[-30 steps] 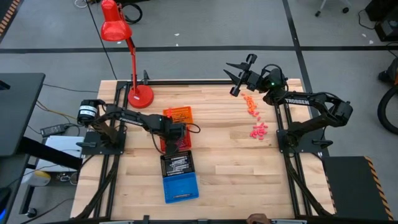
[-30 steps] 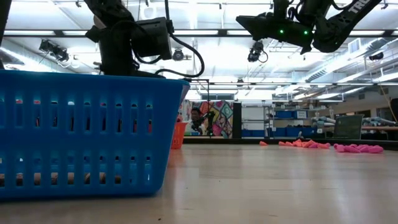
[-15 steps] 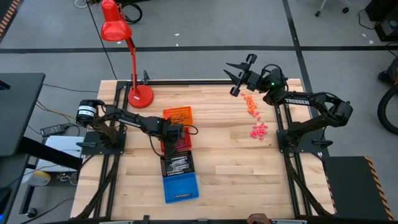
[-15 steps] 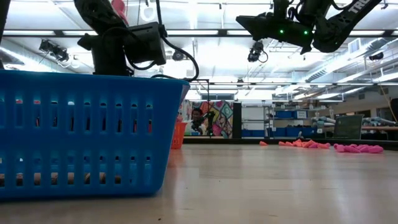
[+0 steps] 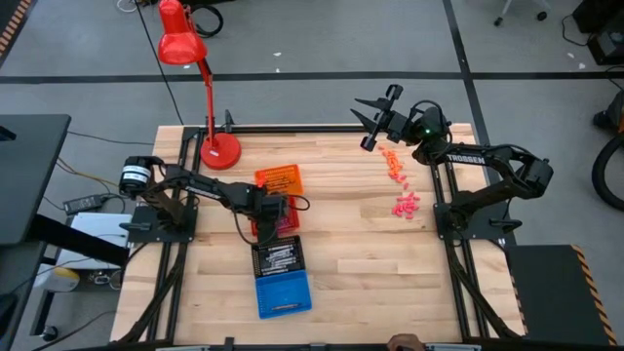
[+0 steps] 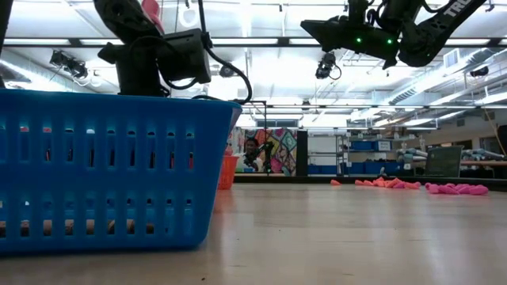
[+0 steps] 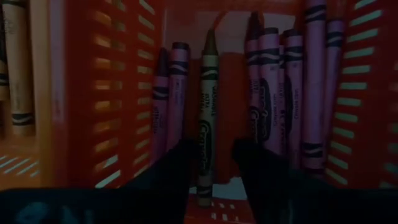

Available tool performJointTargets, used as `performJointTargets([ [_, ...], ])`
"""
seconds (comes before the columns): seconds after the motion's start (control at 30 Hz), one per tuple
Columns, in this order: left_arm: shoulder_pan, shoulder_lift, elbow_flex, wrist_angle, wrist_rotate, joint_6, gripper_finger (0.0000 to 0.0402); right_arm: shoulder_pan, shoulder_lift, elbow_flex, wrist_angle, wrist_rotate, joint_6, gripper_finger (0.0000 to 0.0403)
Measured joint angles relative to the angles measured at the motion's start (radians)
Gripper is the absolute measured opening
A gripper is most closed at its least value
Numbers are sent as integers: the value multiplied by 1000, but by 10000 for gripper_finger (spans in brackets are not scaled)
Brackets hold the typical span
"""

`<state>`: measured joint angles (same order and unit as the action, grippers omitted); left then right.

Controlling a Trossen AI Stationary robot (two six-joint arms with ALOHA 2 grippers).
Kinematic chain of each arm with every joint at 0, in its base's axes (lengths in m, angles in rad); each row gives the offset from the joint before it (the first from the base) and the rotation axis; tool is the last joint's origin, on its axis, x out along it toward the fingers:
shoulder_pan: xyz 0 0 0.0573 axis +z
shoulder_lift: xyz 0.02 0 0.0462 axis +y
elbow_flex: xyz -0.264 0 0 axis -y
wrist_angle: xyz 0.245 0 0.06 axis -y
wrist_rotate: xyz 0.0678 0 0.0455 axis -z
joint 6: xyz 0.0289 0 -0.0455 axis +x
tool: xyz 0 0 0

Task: Sort crayons
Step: Put the brown crayon into the blue basket

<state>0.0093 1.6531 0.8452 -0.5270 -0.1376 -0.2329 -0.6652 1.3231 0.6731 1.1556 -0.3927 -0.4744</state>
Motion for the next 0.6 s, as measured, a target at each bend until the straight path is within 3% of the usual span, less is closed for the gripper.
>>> performJointTargets([
  [0.23, 0, 1, -1, 20, -2, 0, 113, -10, 0, 0, -4, -2, 0, 129],
  [0.6, 0, 3, -1, 22, -1, -11, 26, -10, 0, 0, -4, -5, 3, 128],
])
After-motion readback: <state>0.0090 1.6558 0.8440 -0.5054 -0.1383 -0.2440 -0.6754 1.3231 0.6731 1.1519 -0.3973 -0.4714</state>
